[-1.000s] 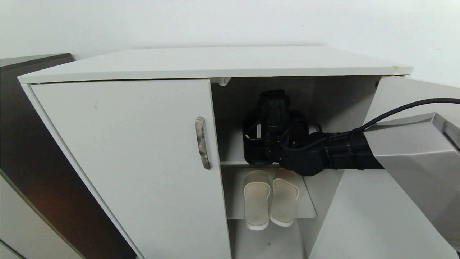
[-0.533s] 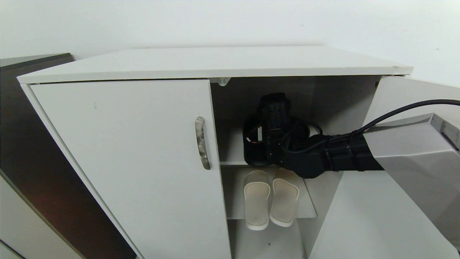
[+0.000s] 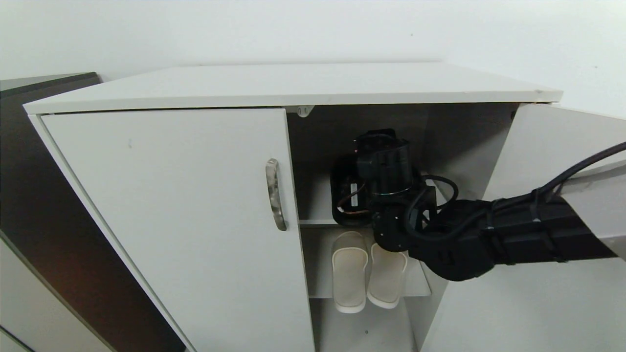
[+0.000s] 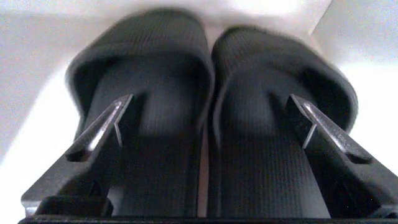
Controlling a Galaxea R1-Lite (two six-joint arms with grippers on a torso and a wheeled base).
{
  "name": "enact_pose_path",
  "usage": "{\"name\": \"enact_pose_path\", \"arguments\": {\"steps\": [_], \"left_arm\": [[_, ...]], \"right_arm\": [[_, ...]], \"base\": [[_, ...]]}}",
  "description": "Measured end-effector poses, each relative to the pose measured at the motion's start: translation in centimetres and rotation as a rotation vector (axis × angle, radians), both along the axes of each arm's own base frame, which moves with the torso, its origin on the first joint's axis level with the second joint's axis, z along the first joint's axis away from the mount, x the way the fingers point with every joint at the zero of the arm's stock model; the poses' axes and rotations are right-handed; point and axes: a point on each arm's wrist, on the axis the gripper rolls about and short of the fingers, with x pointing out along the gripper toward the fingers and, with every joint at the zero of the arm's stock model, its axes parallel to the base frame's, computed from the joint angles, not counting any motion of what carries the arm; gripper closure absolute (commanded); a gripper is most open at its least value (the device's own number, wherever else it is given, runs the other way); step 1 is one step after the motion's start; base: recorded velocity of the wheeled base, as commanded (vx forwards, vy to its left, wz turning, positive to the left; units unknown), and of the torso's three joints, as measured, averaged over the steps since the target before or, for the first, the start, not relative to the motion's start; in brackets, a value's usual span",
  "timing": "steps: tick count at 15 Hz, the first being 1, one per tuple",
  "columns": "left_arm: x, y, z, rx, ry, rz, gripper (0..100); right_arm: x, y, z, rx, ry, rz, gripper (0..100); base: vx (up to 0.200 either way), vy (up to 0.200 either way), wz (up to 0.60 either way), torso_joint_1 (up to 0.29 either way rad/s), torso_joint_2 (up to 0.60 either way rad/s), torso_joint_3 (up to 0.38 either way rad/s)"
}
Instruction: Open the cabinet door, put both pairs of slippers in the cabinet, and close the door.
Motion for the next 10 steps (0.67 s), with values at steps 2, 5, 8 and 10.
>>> {"name": "enact_pose_path", "arguments": {"steps": [2, 5, 8, 10], "left_arm": [[0.0, 0.0, 0.0, 0.0, 0.0, 0.0, 100], [0.0, 0.0, 0.0, 0.0, 0.0, 0.0, 100], [0.0, 0.0, 0.0, -0.001, 0.0, 0.001, 100], [0.0, 0.0, 0.0, -0.001, 0.0, 0.001, 100]], "right_arm": [[-2.2, -0.5, -0.7, -0.003, 0.001, 0.033, 100], [-4.8, -0.9, -1.5, 0.012, -0.014, 0.078, 100], [-5.8, -0.9, -1.8, 0.01, -0.013, 0.1, 100], [-6.4, -0.7, -1.8, 0.01, -0.014, 0.114, 100]], "base": [[0.0, 0.0, 0.0, 0.0, 0.0, 0.0], [0.0, 0.0, 0.0, 0.0, 0.0, 0.0], [0.0, 0.0, 0.0, 0.0, 0.0, 0.0], [0.0, 0.0, 0.0, 0.0, 0.0, 0.0]]}}
